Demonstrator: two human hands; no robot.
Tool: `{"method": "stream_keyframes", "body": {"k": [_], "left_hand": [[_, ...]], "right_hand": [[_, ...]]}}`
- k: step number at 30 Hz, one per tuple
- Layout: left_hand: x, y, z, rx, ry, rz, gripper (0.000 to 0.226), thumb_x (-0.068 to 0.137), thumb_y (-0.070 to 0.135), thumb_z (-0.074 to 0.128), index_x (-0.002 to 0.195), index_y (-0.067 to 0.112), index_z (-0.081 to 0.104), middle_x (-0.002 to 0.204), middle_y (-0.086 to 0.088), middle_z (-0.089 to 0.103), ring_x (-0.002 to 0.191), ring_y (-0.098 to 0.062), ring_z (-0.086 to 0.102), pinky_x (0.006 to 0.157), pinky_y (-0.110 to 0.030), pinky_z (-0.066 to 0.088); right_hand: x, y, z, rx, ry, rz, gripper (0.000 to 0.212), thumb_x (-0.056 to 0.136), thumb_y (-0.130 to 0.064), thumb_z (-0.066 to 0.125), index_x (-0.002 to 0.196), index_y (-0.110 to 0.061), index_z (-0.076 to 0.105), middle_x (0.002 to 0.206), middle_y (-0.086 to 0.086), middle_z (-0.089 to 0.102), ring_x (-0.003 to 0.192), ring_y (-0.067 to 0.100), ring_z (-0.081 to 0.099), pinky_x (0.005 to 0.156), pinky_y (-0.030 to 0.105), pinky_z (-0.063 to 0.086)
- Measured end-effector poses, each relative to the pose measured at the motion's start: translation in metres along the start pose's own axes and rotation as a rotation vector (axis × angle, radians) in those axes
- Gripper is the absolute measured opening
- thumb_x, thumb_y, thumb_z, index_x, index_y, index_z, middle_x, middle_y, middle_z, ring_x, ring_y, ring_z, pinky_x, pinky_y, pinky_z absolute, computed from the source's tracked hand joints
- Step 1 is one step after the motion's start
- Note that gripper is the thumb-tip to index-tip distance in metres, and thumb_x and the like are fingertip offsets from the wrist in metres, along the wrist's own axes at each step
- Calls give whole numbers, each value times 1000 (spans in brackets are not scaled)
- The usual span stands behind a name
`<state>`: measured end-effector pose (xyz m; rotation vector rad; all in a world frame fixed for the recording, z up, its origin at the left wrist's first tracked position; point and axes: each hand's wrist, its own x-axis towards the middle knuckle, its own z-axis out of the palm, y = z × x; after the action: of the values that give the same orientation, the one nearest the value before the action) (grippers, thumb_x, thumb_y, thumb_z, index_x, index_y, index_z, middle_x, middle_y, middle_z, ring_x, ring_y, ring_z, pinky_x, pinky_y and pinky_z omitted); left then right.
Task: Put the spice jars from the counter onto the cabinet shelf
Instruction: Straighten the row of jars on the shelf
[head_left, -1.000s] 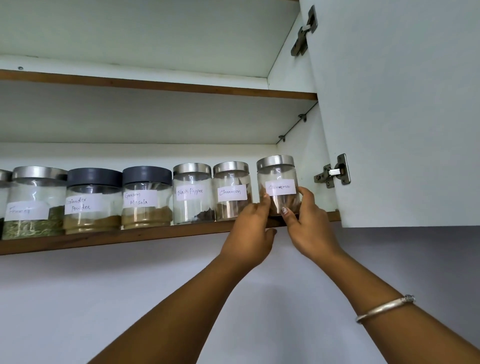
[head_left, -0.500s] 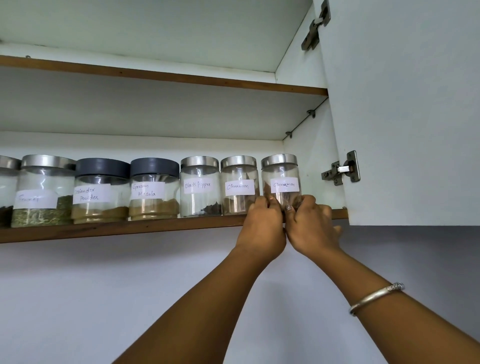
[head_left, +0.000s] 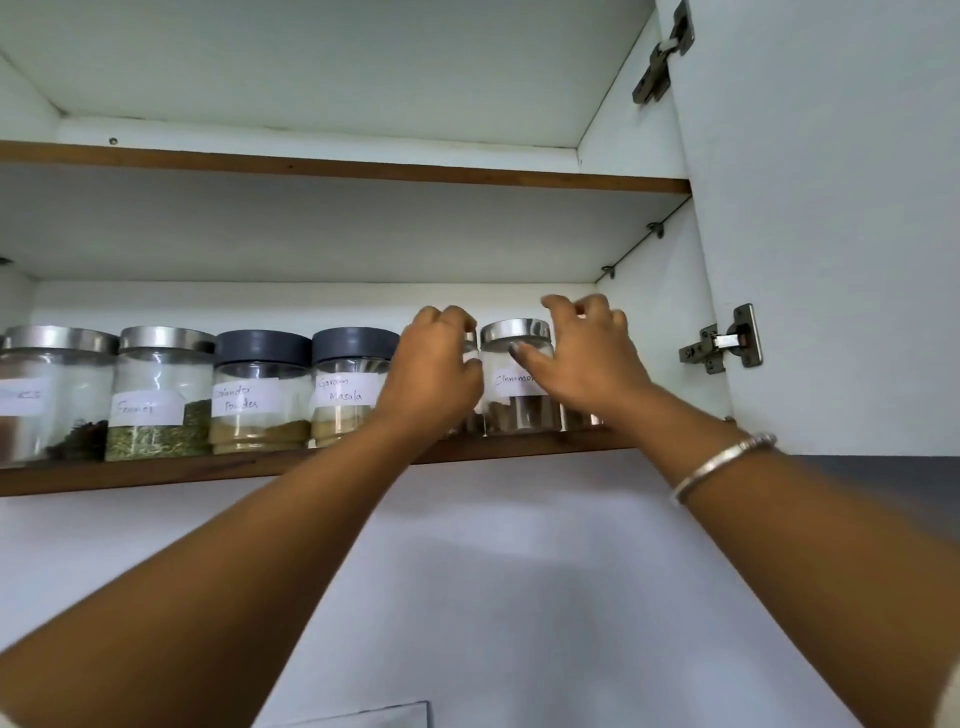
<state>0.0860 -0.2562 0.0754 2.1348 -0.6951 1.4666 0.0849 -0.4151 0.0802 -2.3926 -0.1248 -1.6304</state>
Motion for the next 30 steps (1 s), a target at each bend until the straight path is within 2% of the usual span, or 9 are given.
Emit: {"method": "stream_keyframes", "body": {"k": [6,11,14,18,21,23,25,27,30], "left_hand": [[5,-23,-10,254,-35,79,61,84,3,52,142,11,34,135,-11,45,126,-30,33,99,-37,34],[14,-29,-10,416,-122,103,68,85,9,53,146,14,24,145,-9,39,137,-28,23,106,-42,29],[15,-33,-6,472,-159,156,70,86,9,53,147,13,20,149,-11,33,140,-30,19,109,-42,27],[14,-37,-6,428,-189,162,70,87,3,50,148,13,18,153,-12,26,140,-30,20,111,-40,26],[15,-39,-8,380,-223,153,71,87,-1,47,149,14,16,155,-11,21,142,-28,17,113,-40,23],[15,-39,-11,351,-245,157,71,87,-2,45,149,14,14,156,-10,18,144,-27,13,116,-38,19],[14,-40,-16,325,-242,167,72,87,-3,45,149,15,14,157,-9,17,145,-25,11,116,-36,15],[12,-43,-24,317,-216,182,73,86,-5,47,149,15,15,156,-8,19,145,-25,10,116,-35,15],[10,-53,-40,354,-178,187,74,85,-7,47,149,14,17,155,-9,21,145,-25,11,116,-36,15]], "right_hand": [[28,-30,10,-173,-130,-72,55,88,-56,48,136,-31,43,137,14,33,123,37,34,95,45,41],[28,-31,17,-175,-180,-25,49,87,-50,55,131,-31,46,128,15,44,117,37,42,94,41,37],[30,-34,16,-157,-181,-45,41,88,-38,56,127,-26,50,120,15,53,112,32,48,92,39,38],[29,-36,14,-83,-208,3,40,88,-25,57,126,-22,47,119,17,49,88,31,53,74,33,39],[28,-38,14,-55,-198,54,40,88,-20,56,127,-21,45,124,17,38,61,22,42,65,31,37],[26,-38,14,-55,-194,64,41,88,-19,56,128,-21,45,125,17,38,68,25,46,66,32,38],[22,-39,14,-87,-180,57,44,88,-21,56,130,-20,43,125,18,43,95,34,51,74,35,42],[19,-43,14,-145,-121,49,49,87,-24,57,132,-19,40,127,20,45,116,37,42,87,42,42],[15,-55,13,-161,-39,23,56,85,-30,60,133,-16,36,133,20,41,123,36,36,91,44,40]]}}
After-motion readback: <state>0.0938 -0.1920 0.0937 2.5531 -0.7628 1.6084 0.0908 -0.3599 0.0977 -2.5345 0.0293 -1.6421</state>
